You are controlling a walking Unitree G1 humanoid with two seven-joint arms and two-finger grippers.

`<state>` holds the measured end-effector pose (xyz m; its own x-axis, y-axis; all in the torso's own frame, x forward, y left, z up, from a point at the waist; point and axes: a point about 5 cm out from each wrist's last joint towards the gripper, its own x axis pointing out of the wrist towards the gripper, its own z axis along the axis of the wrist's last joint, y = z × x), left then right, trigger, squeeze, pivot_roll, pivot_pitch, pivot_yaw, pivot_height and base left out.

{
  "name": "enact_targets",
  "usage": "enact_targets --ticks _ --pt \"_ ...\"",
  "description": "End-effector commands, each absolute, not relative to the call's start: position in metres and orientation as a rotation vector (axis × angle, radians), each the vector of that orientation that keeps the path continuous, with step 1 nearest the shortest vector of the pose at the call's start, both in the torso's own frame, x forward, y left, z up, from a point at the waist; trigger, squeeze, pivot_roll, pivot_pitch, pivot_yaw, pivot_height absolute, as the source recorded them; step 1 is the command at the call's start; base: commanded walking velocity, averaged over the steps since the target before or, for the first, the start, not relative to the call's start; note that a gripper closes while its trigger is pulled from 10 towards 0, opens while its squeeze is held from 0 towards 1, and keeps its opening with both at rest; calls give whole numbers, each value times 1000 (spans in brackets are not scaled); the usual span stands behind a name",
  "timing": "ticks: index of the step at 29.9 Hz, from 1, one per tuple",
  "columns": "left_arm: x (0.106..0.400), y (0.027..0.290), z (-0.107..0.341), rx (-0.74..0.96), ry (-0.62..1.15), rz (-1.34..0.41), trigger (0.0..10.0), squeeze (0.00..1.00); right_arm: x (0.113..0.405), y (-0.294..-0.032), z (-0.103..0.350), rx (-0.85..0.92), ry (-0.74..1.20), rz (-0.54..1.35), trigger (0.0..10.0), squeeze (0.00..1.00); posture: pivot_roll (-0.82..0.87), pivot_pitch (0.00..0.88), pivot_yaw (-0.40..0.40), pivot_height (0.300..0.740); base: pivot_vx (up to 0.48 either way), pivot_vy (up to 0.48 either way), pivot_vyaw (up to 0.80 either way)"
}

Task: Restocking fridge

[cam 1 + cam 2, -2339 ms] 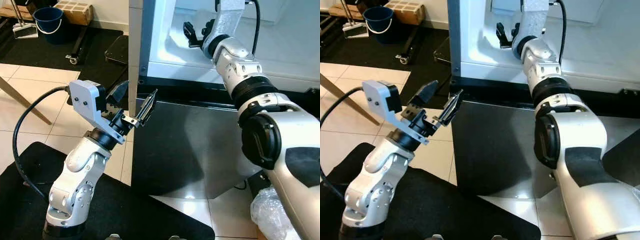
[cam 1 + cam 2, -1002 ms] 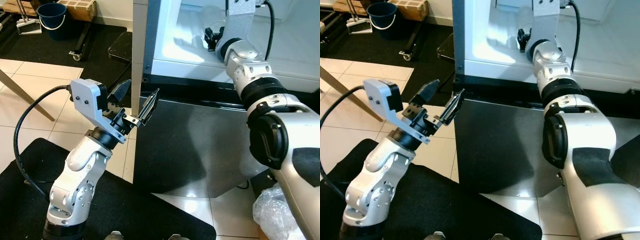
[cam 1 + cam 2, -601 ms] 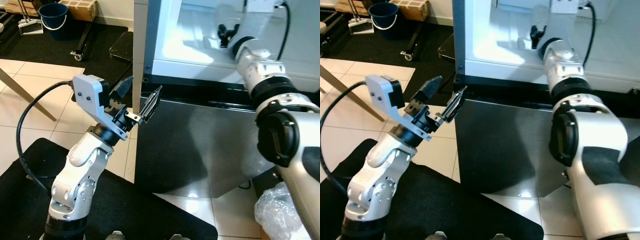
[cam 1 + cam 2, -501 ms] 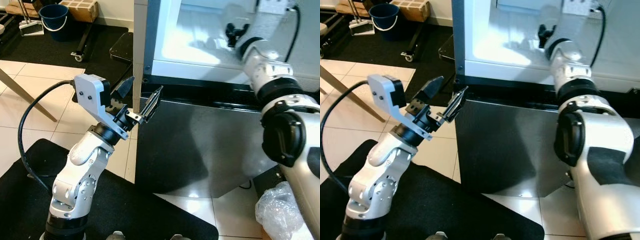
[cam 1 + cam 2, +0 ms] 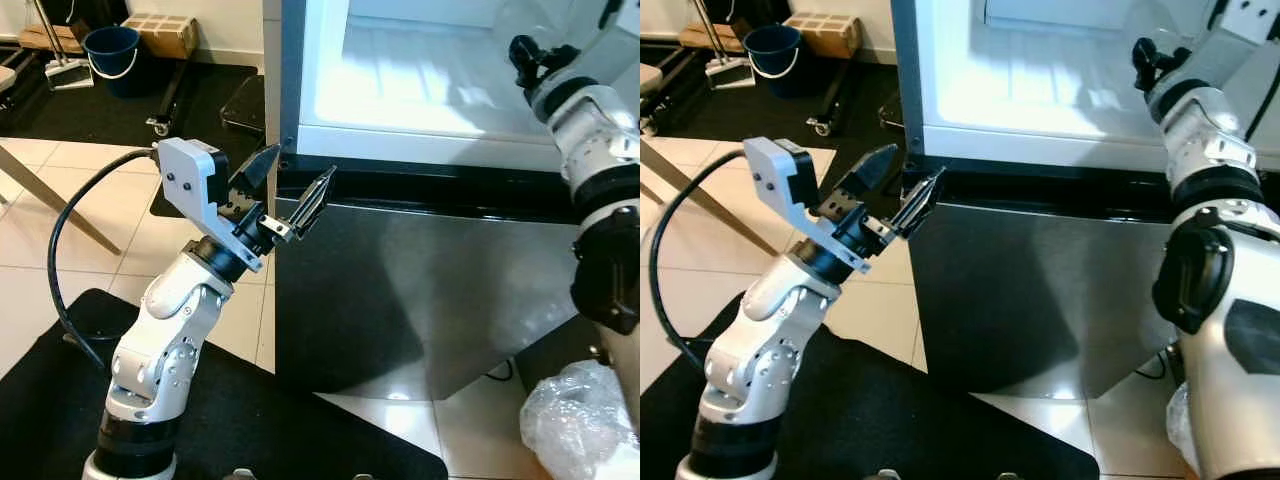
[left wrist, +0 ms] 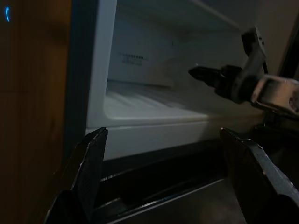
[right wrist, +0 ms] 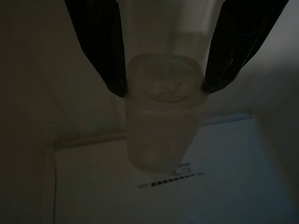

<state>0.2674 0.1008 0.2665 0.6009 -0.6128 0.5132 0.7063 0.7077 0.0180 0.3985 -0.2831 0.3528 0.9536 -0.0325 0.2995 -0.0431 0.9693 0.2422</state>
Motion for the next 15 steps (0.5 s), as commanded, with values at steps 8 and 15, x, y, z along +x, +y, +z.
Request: enact_targets --ticks 8,15 --pt "268 95 263 -231 -518 -828 10000 0 367 -333 336 137 -309 160 10000 0 86 19 -22 740 0 0 0" --pt "266 92 263 -265 -518 -889 10000 0 345 -344 321 79 -351 381 10000 0 67 18 -15 740 0 0 0"
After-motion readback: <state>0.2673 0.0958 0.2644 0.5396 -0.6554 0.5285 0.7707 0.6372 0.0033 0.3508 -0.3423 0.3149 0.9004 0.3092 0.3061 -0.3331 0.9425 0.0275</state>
